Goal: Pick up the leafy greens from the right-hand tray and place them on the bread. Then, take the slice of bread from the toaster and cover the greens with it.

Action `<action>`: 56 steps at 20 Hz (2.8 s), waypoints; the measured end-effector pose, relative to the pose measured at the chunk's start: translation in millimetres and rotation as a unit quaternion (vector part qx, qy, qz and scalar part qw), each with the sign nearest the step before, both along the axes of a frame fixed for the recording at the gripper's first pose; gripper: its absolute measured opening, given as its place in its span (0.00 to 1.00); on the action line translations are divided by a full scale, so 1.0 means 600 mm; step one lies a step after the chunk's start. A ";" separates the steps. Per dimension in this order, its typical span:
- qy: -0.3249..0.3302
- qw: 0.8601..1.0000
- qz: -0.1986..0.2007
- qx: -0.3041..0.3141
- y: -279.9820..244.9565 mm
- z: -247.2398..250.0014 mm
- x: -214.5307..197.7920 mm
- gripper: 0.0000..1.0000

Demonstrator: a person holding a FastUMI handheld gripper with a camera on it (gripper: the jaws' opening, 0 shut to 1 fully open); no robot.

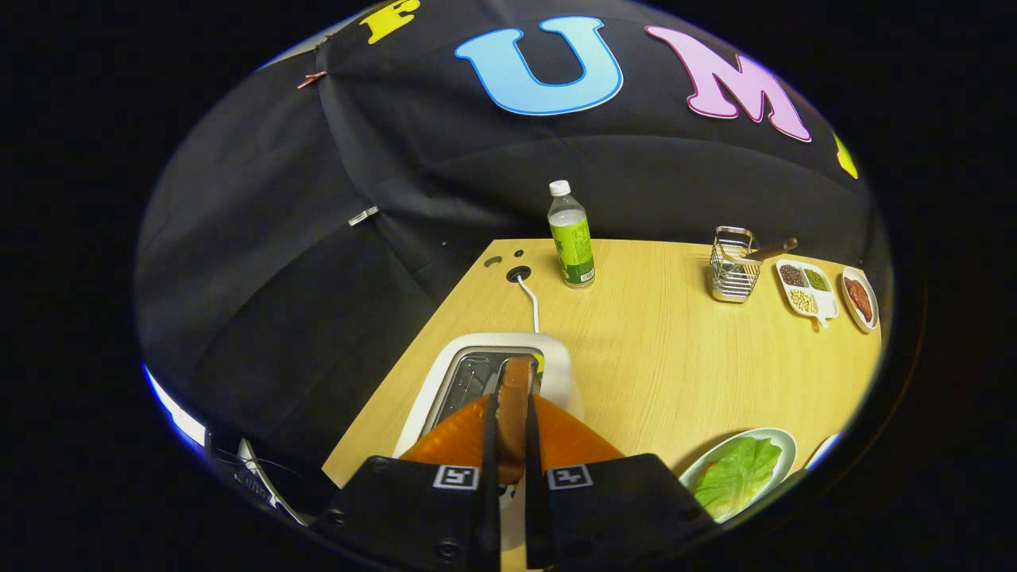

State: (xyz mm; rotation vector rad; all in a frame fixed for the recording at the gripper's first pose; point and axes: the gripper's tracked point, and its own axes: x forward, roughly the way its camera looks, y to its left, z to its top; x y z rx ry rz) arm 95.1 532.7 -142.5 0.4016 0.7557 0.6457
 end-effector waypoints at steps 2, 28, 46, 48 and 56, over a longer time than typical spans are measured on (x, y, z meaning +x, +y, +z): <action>-0.009 1.000 0.003 0.012 -0.002 0.025 -0.005 0.15; 0.011 0.980 -0.187 0.061 -0.431 -0.043 -0.047 0.15; 0.097 0.981 -0.169 -0.027 -0.438 -0.321 -0.075 0.15; 0.098 0.981 -0.164 -0.038 -0.441 -0.334 -0.079 0.17; 0.096 0.977 -0.173 -0.080 -0.474 -0.358 -0.077 0.62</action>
